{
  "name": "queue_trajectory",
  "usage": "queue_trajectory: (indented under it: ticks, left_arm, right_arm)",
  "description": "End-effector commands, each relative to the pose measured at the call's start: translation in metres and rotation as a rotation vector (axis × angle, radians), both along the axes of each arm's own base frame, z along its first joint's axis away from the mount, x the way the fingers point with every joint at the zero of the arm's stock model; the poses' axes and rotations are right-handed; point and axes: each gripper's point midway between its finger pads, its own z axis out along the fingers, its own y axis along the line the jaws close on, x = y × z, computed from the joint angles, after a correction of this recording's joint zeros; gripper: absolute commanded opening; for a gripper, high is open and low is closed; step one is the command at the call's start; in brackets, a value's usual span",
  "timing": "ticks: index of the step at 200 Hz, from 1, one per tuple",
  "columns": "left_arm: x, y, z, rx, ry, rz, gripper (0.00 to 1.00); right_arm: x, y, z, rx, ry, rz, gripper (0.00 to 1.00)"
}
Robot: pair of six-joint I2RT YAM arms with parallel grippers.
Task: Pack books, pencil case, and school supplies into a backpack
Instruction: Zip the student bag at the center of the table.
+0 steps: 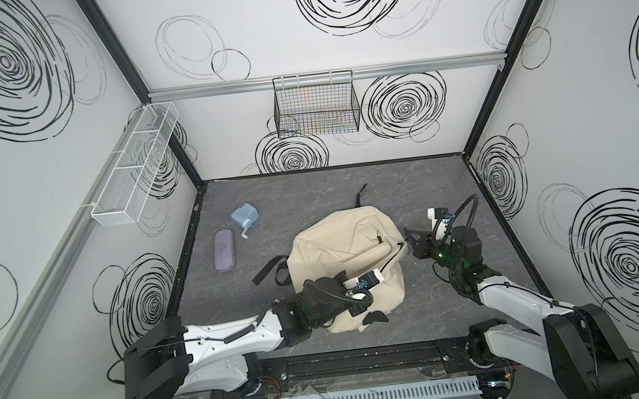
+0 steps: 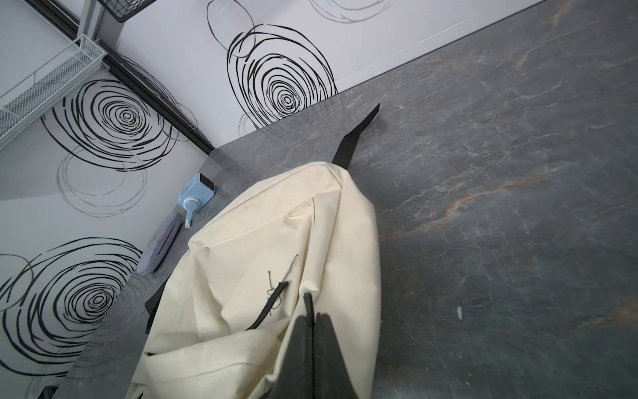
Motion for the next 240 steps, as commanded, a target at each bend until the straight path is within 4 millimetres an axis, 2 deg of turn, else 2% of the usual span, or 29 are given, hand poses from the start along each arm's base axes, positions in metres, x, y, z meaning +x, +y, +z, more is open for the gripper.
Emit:
queue_trajectory:
  ticks: [1,28,51,82,85,89,97,101,124,130,142,150,166,182,195,208,221,240]
  left_arm:
    - [-0.021,-0.006,0.066,-0.194,-0.085,-0.091,0.00]
    - [-0.023,0.001,0.067,-0.202,-0.090,-0.086,0.00]
    - [-0.021,0.004,0.068,-0.196,-0.103,-0.072,0.00]
    - [-0.009,-0.003,0.052,-0.174,-0.056,-0.031,0.00]
    - [-0.008,-0.004,0.050,-0.174,-0.048,-0.028,0.00]
    - [-0.008,-0.006,0.049,-0.175,-0.040,-0.029,0.12]
    - [-0.007,-0.009,0.047,-0.179,-0.023,-0.031,0.45]
    - [-0.007,-0.011,0.048,-0.187,-0.016,-0.032,0.57]
    - [-0.007,-0.011,0.062,-0.268,0.020,-0.025,0.87]
    - [-0.007,-0.010,0.067,-0.284,0.026,-0.022,0.87]
    - [-0.008,-0.008,0.078,-0.303,0.029,-0.021,0.87]
    - [-0.006,-0.005,0.086,-0.310,0.026,-0.007,0.88]
    - [0.002,0.006,0.103,-0.335,0.032,0.051,0.89]
    - [0.016,0.019,0.109,-0.332,0.069,0.131,0.90]
    - [0.030,0.029,0.113,-0.342,0.115,0.187,0.90]
    - [0.044,0.035,0.107,-0.332,0.177,0.226,0.87]
    - [0.062,0.038,0.086,-0.307,0.273,0.297,0.84]
    - [0.083,0.035,0.050,-0.263,0.410,0.368,0.80]
  right_arm:
    - [0.031,-0.065,-0.003,-0.111,-0.008,-0.304,0.00]
    - [0.036,-0.070,-0.010,-0.113,0.012,-0.315,0.00]
    - [0.038,-0.071,-0.008,-0.109,0.008,-0.323,0.00]
    - [0.043,-0.068,-0.005,-0.099,0.050,-0.311,0.00]
    - [0.043,-0.068,-0.005,-0.098,0.056,-0.312,0.02]
    - [0.044,-0.069,-0.005,-0.098,0.066,-0.314,0.06]
    - [0.044,-0.071,-0.005,-0.101,0.089,-0.327,0.16]
    - [0.043,-0.072,-0.006,-0.104,0.102,-0.335,0.21]
    - [0.036,-0.086,-0.005,-0.116,0.172,-0.396,0.45]
    - [0.033,-0.090,-0.004,-0.118,0.187,-0.413,0.50]
    - [0.027,-0.098,0.000,-0.116,0.197,-0.442,0.52]
    - [0.023,-0.103,0.003,-0.107,0.196,-0.460,0.60]
    - [0.017,-0.105,0.013,-0.101,0.149,-0.463,0.62]
    - [0.013,-0.102,0.030,-0.100,0.083,-0.439,0.62]
    - [0.012,-0.085,0.048,-0.087,0.023,-0.339,0.59]
    - [0.011,-0.065,0.057,-0.064,0.009,-0.250,0.55]
    - [0.011,-0.041,0.058,-0.078,0.026,-0.173,0.49]
    - [0.007,0.000,0.049,-0.117,0.052,-0.080,0.49]
